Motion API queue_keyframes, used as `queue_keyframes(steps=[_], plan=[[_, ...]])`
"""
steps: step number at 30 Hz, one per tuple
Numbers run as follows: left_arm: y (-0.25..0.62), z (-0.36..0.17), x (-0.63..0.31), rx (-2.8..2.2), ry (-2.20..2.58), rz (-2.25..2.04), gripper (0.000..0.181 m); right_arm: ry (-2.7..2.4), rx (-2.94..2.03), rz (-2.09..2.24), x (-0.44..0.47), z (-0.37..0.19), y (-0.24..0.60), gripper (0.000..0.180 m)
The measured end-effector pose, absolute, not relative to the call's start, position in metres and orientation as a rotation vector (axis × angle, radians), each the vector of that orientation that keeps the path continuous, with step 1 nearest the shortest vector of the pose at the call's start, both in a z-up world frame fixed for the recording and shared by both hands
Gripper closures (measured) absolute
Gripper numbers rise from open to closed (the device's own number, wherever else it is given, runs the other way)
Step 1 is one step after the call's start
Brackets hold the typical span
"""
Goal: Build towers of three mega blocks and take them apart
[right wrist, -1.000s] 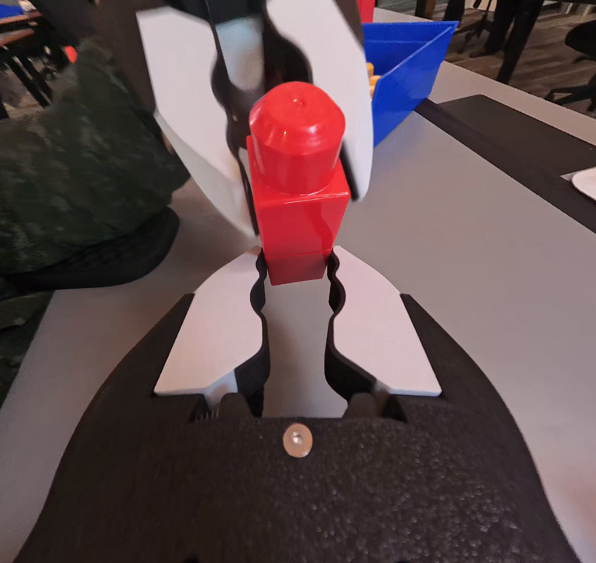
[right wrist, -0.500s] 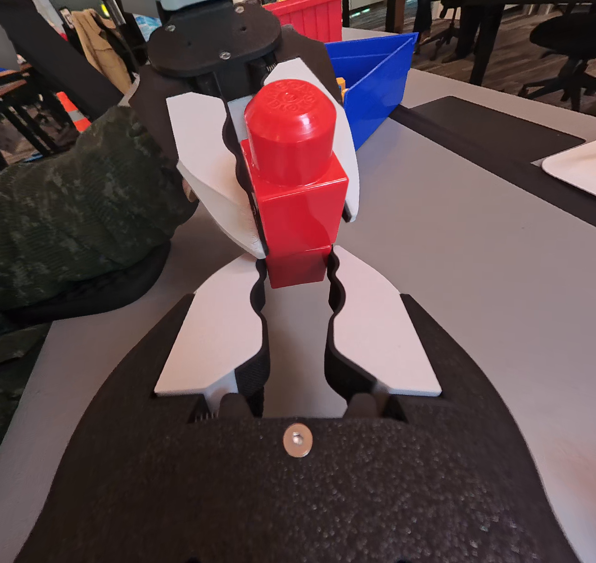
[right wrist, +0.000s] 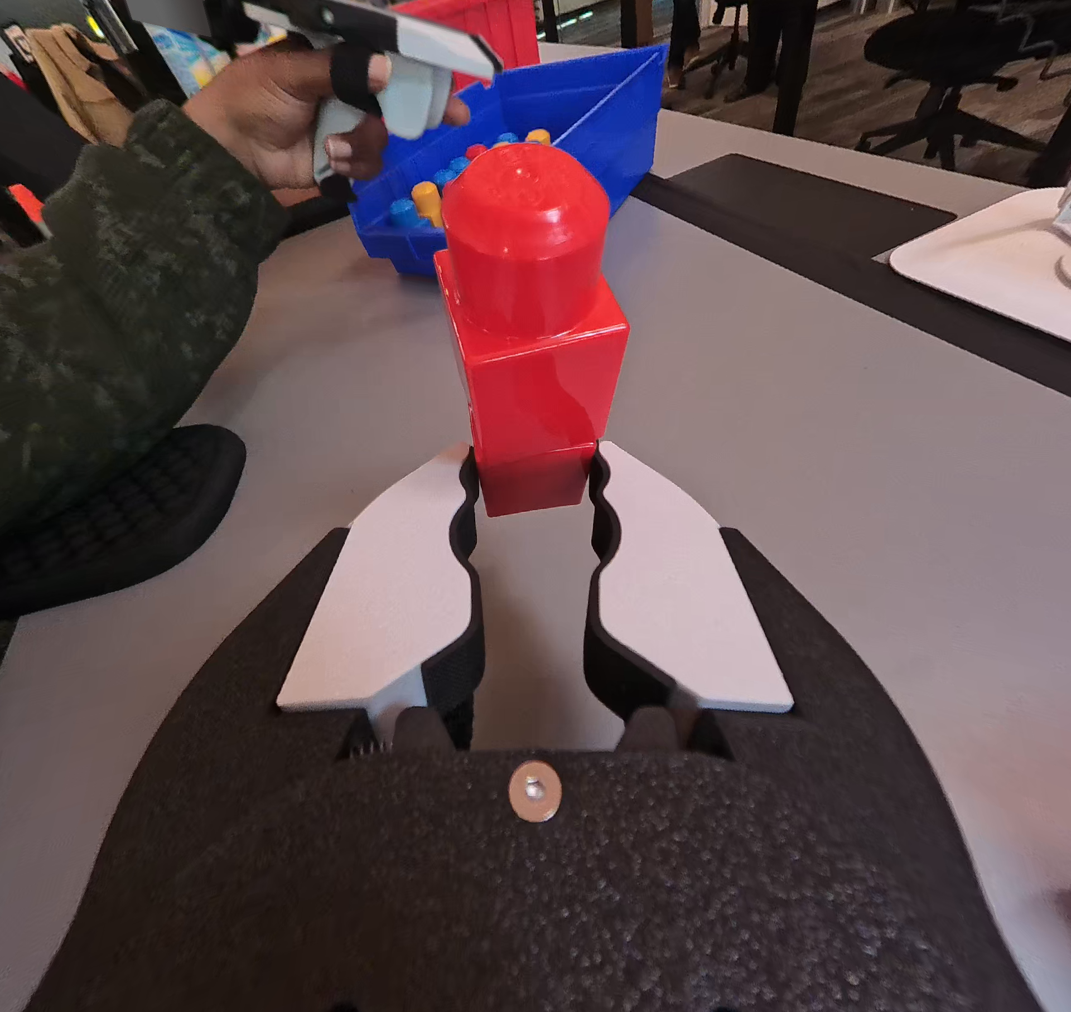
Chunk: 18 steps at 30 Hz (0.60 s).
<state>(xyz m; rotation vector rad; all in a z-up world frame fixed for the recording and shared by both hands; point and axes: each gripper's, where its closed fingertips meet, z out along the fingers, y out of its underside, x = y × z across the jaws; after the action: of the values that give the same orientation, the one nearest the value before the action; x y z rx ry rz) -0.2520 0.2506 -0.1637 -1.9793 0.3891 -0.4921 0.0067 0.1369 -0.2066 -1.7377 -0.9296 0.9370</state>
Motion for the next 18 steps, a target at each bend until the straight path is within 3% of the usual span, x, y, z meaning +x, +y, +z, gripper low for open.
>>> queue_keyframes(steps=[9,12,18], plan=[[0.261,-0.255,-0.274,-2.330,0.423,-0.257,0.142,-0.932,-1.758,0.928,0.008,-0.211,0.138,0.143],[0.263,-0.258,-0.272,-2.343,0.423,-0.257,0.151,-0.936,-1.758,0.925,0.007,-0.211,0.137,0.143],[0.257,-0.233,-0.277,-2.326,0.442,-0.175,0.151,-0.942,-1.766,0.906,0.008,-0.214,0.138,0.143]])
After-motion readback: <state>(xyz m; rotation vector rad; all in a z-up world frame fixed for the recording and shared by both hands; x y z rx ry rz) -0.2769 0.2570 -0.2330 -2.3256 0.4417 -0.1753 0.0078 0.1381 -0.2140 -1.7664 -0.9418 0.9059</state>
